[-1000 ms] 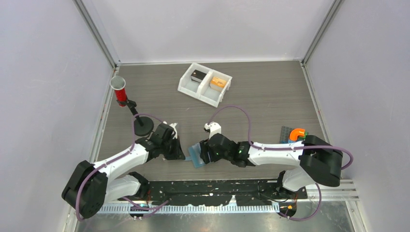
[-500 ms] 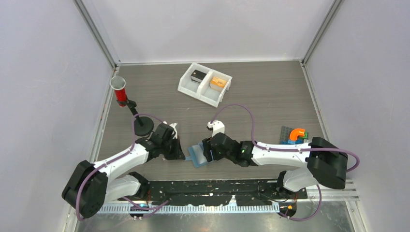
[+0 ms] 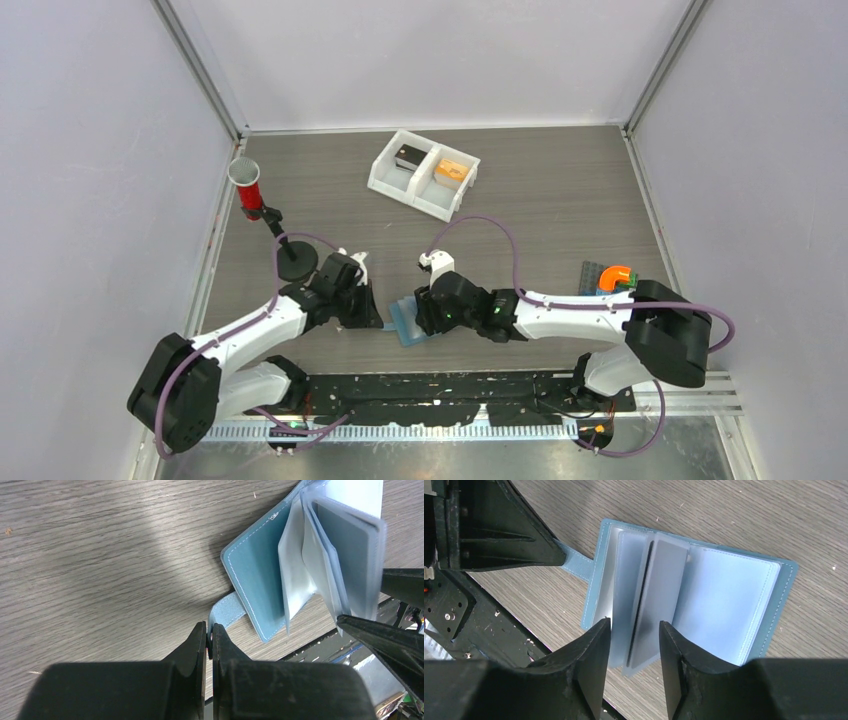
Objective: Take the credit cards out of the card holder
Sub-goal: Remove the credit card from the card holder.
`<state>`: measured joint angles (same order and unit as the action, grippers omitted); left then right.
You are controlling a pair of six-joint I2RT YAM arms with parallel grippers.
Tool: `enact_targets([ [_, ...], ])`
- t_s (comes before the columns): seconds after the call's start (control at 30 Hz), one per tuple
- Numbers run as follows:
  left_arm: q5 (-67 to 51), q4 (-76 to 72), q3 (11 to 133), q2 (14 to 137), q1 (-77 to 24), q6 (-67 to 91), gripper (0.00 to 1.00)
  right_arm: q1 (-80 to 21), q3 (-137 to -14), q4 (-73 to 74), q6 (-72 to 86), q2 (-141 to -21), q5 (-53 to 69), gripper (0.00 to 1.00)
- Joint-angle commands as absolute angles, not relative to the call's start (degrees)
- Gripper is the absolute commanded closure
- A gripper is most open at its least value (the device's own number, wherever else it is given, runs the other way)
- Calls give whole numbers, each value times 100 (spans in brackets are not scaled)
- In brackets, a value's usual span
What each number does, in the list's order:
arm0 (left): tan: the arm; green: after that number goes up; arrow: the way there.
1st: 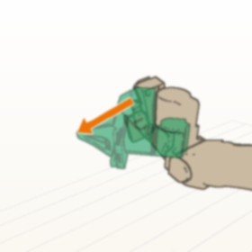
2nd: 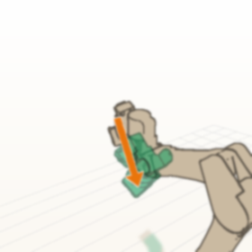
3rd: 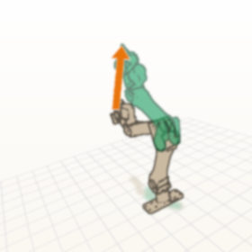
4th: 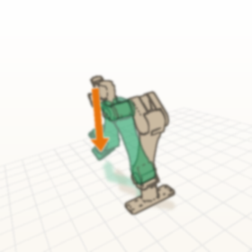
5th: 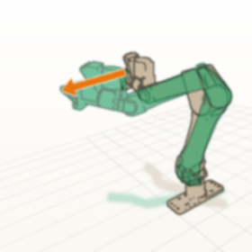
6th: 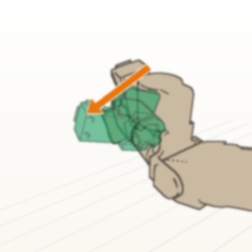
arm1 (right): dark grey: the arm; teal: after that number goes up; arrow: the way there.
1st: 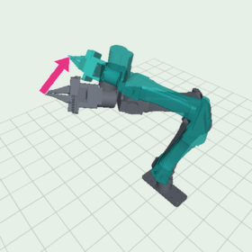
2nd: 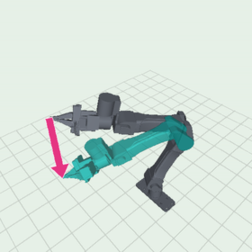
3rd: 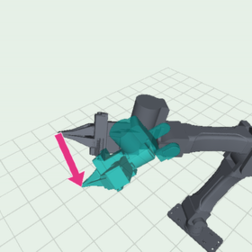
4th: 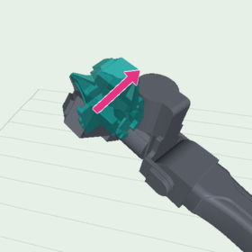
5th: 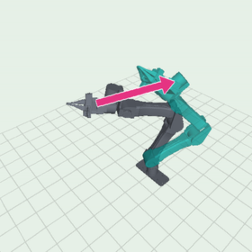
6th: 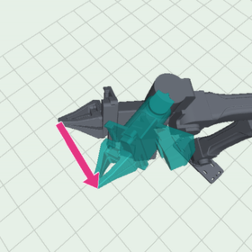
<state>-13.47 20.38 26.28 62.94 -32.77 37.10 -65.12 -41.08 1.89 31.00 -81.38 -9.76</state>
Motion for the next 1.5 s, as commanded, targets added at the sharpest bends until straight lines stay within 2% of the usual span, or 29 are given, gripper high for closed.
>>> enact_targets([
  [0.0,-1268,2121,2931,6352,-3286,3565,100,-6491,-4263,43,3130,-8146,-863,49],
  [0.07,-1230,2190,3014,6362,-3278,3541,100,-6495,-4236,37,3153,-8074,-859,48],
  [0.2,-1144,2314,3146,6388,-3278,3495,99,-6495,-4200,43,3141,-7951,-968,55],
  [0.3,-1157,2316,3173,6411,-3279,3508,100,-6495,-4203,65,3131,-7967,-1060,56],
  [0.5,-1178,2318,3129,6378,-3284,3542,100,-6495,-4180,28,3189,-7946,-864,40],
  [0.7,-1242,2310,3142,6330,-3281,3577,100,-6495,-4278,127,3304,-7832,-1079,42],
  [0.93,-1362,2234,3074,6276,-3279,3611,100,-6549,-4585,319,3574,-8341,-1360,37],
  [1.23,-1719,1858,2823,6088,-3280,3899,100,-6827,-5189,602,3798,-9140,-1744,39],
  [1.47,-1802,1784,2743,5883,-3282,4008,100,-6947,-5364,708,3828,-9521,-1923,30],
])
